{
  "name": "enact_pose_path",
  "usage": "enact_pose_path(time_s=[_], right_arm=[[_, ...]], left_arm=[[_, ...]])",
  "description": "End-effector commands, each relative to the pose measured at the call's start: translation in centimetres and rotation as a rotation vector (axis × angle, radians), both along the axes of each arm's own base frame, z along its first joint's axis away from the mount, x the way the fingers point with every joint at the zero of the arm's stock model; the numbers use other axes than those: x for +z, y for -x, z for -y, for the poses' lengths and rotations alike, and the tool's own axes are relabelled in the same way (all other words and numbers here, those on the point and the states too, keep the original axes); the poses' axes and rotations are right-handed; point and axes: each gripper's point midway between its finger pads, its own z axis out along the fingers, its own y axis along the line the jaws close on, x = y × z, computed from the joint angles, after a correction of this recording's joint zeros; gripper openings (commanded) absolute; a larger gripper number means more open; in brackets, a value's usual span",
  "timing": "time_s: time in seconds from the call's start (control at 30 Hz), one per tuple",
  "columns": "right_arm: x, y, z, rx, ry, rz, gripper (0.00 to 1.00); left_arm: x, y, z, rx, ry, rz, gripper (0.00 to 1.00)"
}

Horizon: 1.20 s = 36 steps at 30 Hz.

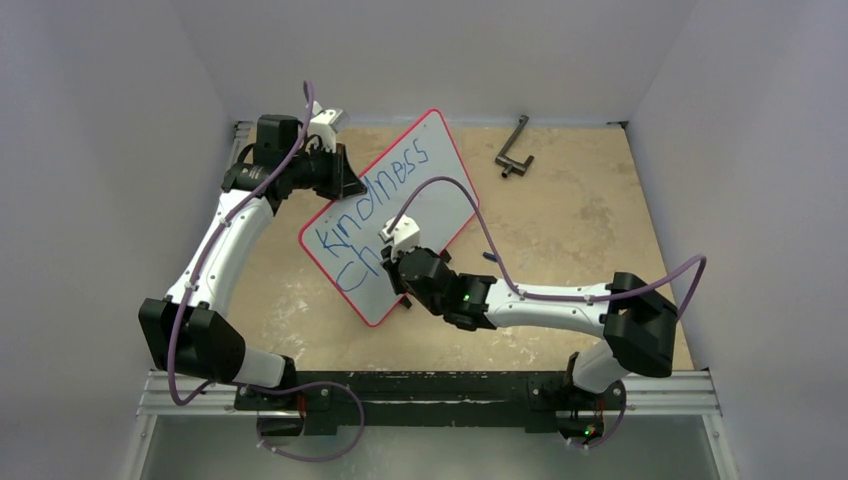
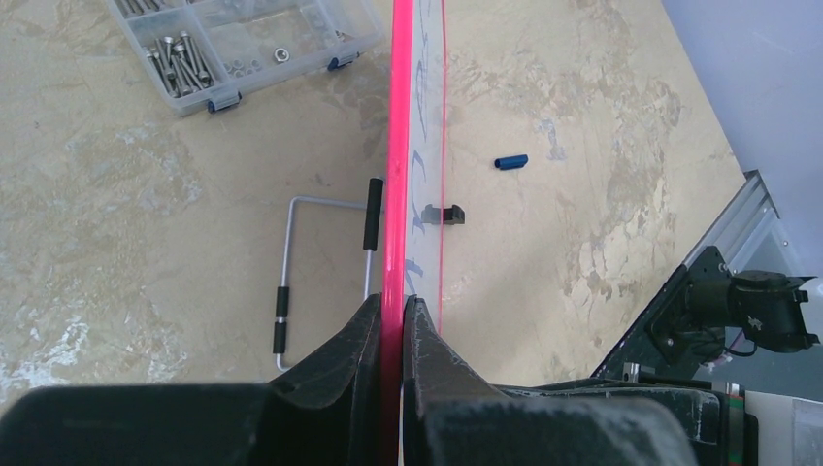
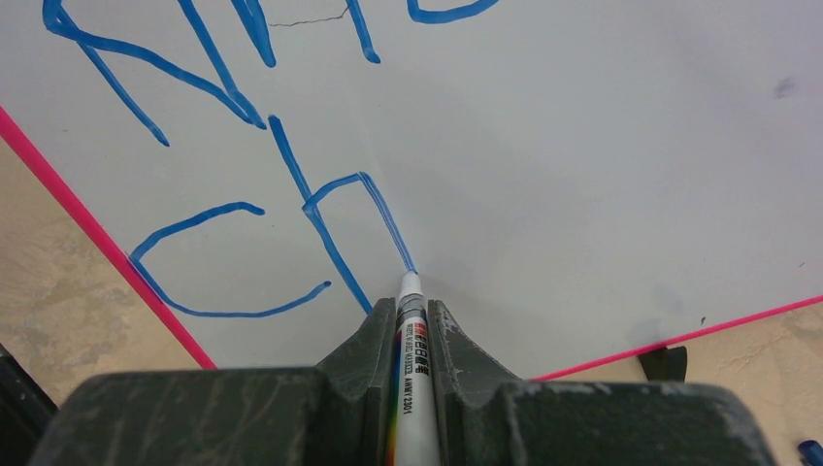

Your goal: Write a sentence on the whiteboard

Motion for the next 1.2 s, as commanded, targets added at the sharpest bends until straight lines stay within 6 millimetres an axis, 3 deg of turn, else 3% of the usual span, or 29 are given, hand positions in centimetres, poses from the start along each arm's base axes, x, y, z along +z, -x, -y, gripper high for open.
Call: enact_pose_path(time_s=[0.0,0.37,0.8,1.17], right_arm=[[-0.9,-0.2,0.4,-0.019,-0.017,-0.030,0.00],[-1.0,0.0,0.9,-0.025,-0.031,-0.036,0.00],[4.9,0.3,1.6,-0.012,-0.155,0.025,0.00],[7.8,-2.0,3.9,0.008,-0.324,0.045,0.00]], left_arm=[[0.0,1.2,0.1,-0.015,-0.021,-0.006,0.00],[0.0,1.1,0.1,-0.014,-0.021,-0.008,0.00],[-0.4,1.0,0.1,-0.012,-0.029,-0.018,0.00],[-0.4,1.1,0.1,-0.014,-0.023,-0.022,0.00]])
